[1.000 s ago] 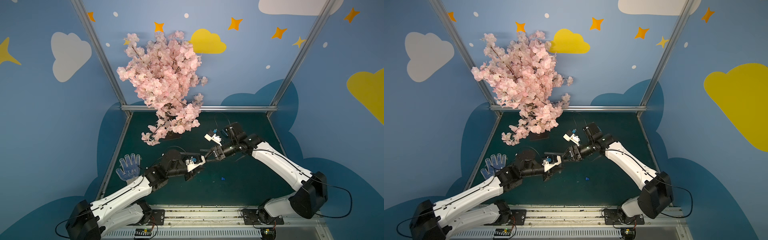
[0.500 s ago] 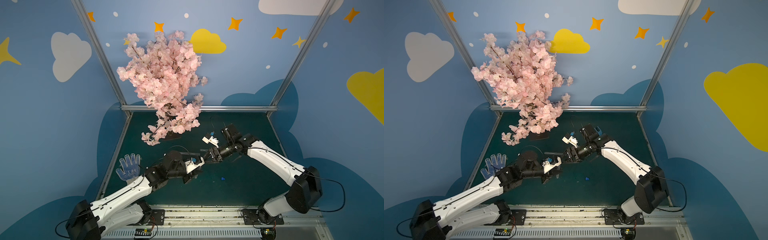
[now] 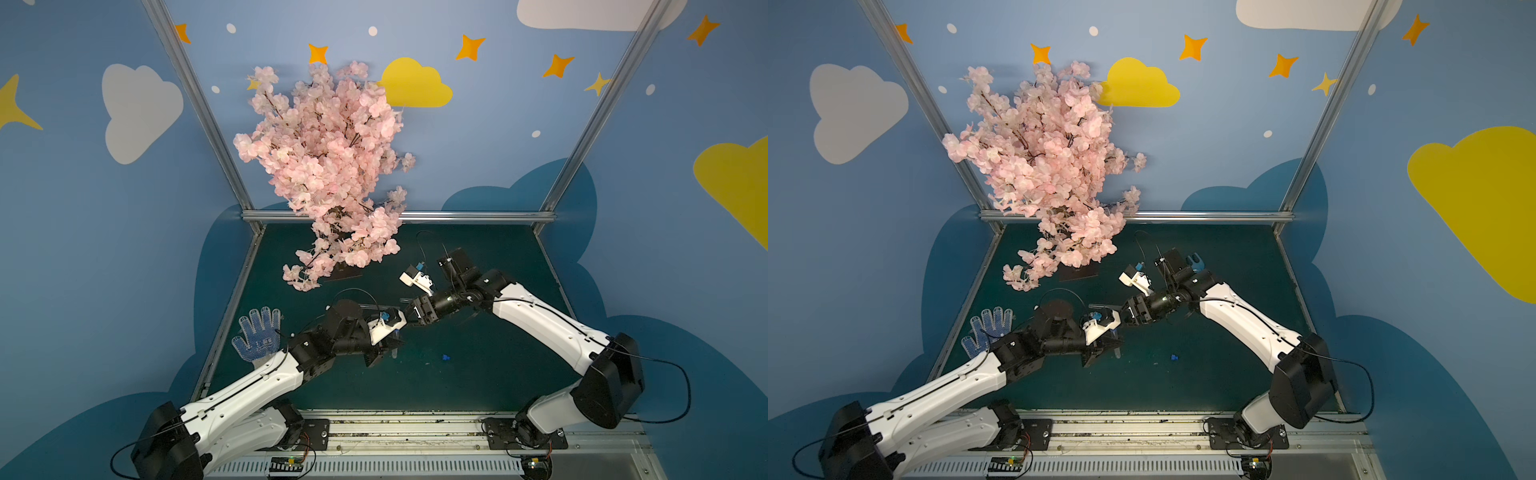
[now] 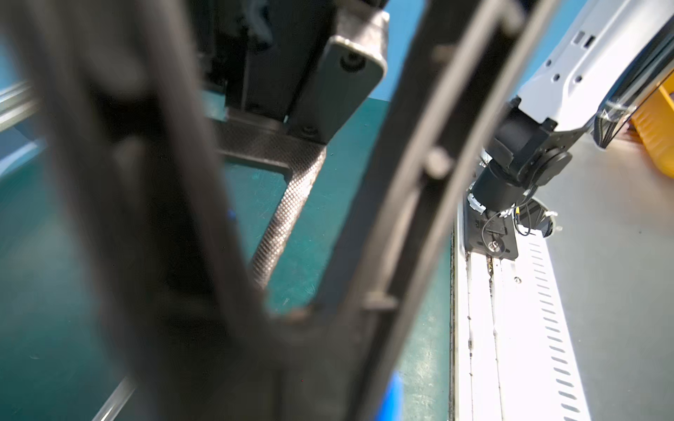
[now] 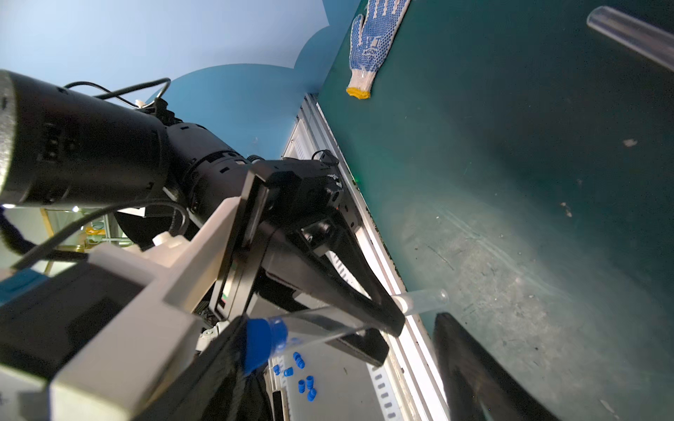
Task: Insert stoppers into test tubes
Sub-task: Insert the stopper into the test tube.
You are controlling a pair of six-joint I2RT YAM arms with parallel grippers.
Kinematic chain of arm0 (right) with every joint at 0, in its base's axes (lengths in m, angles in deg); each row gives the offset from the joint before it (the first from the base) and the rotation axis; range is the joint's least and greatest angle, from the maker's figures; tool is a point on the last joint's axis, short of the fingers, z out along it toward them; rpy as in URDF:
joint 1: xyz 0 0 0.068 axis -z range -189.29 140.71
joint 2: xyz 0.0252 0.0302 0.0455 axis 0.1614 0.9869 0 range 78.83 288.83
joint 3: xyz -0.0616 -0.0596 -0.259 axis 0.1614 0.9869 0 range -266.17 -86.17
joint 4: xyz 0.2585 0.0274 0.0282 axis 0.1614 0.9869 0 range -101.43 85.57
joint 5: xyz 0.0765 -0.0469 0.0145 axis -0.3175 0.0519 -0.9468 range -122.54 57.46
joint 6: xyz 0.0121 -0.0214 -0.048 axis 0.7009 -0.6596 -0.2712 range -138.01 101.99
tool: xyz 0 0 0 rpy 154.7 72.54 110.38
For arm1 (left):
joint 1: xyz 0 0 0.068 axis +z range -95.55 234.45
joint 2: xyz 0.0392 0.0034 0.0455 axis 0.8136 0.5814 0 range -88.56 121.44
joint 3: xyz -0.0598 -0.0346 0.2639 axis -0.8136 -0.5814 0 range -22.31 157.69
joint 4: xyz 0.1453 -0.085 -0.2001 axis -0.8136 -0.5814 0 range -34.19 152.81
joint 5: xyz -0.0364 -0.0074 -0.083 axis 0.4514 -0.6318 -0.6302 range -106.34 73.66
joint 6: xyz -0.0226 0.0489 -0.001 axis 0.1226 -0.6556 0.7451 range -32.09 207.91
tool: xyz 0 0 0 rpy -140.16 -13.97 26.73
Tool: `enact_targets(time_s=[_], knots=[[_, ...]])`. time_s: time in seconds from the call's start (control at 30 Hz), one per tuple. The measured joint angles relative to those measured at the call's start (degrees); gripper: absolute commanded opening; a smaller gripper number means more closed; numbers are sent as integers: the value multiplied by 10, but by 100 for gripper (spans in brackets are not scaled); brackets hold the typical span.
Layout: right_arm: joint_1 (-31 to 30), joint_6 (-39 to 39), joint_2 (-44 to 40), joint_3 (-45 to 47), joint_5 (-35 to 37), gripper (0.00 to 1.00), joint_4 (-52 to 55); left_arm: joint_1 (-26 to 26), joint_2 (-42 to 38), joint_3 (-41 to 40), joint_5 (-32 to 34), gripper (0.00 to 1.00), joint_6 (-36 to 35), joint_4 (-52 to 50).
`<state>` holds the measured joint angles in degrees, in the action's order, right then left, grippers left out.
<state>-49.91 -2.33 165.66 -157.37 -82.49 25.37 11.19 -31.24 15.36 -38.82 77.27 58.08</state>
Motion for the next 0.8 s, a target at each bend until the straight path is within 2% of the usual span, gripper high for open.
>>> enact_targets(time_s=[0.27, 0.4, 0.8], knots=[[-7, -16, -1, -2, 63, 79, -12, 17, 11, 0, -15, 2, 34, -6], [-8, -20, 4, 3, 71, 79, -20, 23, 26, 0, -30, 2, 49, -8], [20, 21, 17, 67, -50, 79, -91, 22, 54, 0, -55, 2, 25, -1]])
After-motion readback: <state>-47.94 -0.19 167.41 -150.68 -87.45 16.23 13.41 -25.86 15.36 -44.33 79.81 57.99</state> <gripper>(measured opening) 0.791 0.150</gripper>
